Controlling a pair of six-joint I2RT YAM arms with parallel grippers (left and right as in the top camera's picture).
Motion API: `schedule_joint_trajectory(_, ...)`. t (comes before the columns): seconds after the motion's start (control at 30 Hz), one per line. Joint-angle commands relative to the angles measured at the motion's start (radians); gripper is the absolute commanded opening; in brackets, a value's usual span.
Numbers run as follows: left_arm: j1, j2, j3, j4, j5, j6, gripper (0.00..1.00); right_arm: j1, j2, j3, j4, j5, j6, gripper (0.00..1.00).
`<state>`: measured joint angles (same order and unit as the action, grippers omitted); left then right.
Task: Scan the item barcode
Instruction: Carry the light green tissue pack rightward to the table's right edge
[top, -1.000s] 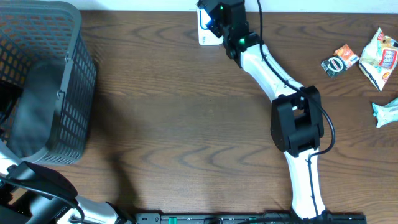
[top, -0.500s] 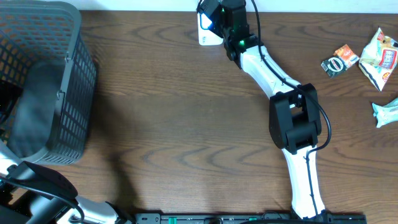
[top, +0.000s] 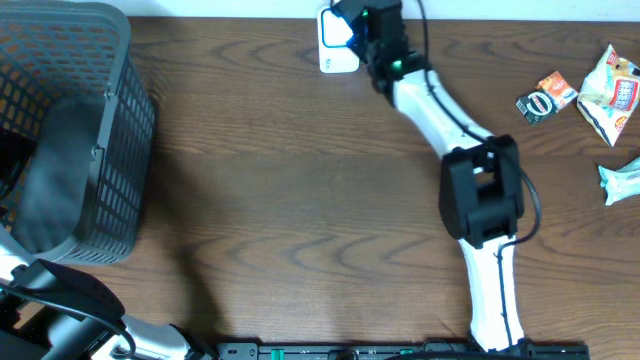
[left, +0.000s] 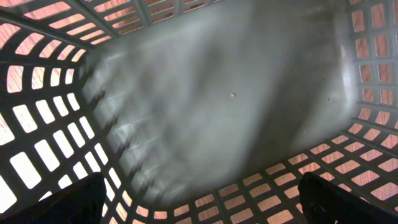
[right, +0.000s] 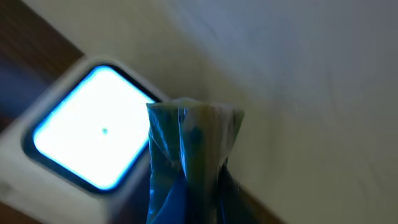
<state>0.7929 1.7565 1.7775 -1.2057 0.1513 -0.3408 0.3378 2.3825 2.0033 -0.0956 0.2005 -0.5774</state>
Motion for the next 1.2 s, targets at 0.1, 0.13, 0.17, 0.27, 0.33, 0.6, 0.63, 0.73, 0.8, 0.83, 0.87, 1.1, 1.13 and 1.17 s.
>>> schedule_joint_trajectory(0.1,0.003,0.005,-0.002,-0.005,-0.003,-0.005,0.98,-0.186,-0.160,0.012,-0.301,0.034,0.122,0.01)
schedule_joint_trajectory(0.13,0.003,0.005,-0.002,-0.005,-0.003,-0.005,0.98,-0.221,-0.164,0.012,-0.380,0.034,0.121,0.01)
schedule_joint_trajectory(0.17,0.003,0.005,-0.002,-0.005,-0.003,-0.005,0.98,-0.256,-0.164,0.012,-0.454,0.034,0.121,0.01)
schedule_joint_trajectory(0.27,0.003,0.005,-0.002,-0.005,-0.003,-0.005,0.98,-0.335,-0.162,0.011,-0.606,0.034,0.121,0.01)
schedule_joint_trajectory(0.33,0.003,0.005,-0.002,-0.005,-0.003,-0.005,0.98,-0.409,-0.159,0.011,-0.713,0.034,0.121,0.01)
schedule_joint_trajectory(0.6,0.003,0.005,-0.002,-0.005,-0.003,-0.005,0.97,-0.615,-0.159,0.011,-0.889,0.109,0.227,0.99)
schedule_joint_trajectory(0.63,0.003,0.005,-0.002,-0.005,-0.003,-0.005,0.98,-0.639,-0.159,0.011,-0.902,0.104,0.254,0.99)
schedule_joint_trajectory(0.73,0.003,0.005,-0.002,-0.005,-0.003,-0.005,0.98,-0.661,-0.159,0.011,-0.915,0.103,0.308,0.99)
schedule_joint_trajectory(0.8,0.003,0.005,-0.002,-0.005,-0.003,-0.005,0.98,-0.663,-0.159,0.011,-0.931,0.076,0.333,0.99)
schedule_joint_trajectory(0.83,0.003,0.005,-0.002,-0.005,-0.003,-0.005,0.98,-0.663,-0.159,0.011,-0.939,0.054,0.338,0.99)
schedule_joint_trajectory(0.87,0.003,0.005,-0.002,-0.005,-0.003,-0.005,0.98,-0.660,-0.159,0.011,-0.970,-0.013,0.338,0.99)
schedule_joint_trajectory(1.1,0.003,0.005,-0.002,-0.005,-0.003,-0.005,0.98,-0.644,-0.159,0.011,-1.156,-0.395,0.338,0.99)
schedule_joint_trajectory(1.13,0.003,0.005,-0.002,-0.005,-0.003,-0.005,0.98,-0.644,-0.159,0.011,-1.180,-0.410,0.338,0.99)
schedule_joint_trajectory(1.17,0.003,0.005,-0.002,-0.005,-0.003,-0.005,0.98,-0.643,-0.159,0.011,-1.236,-0.425,0.338,0.99)
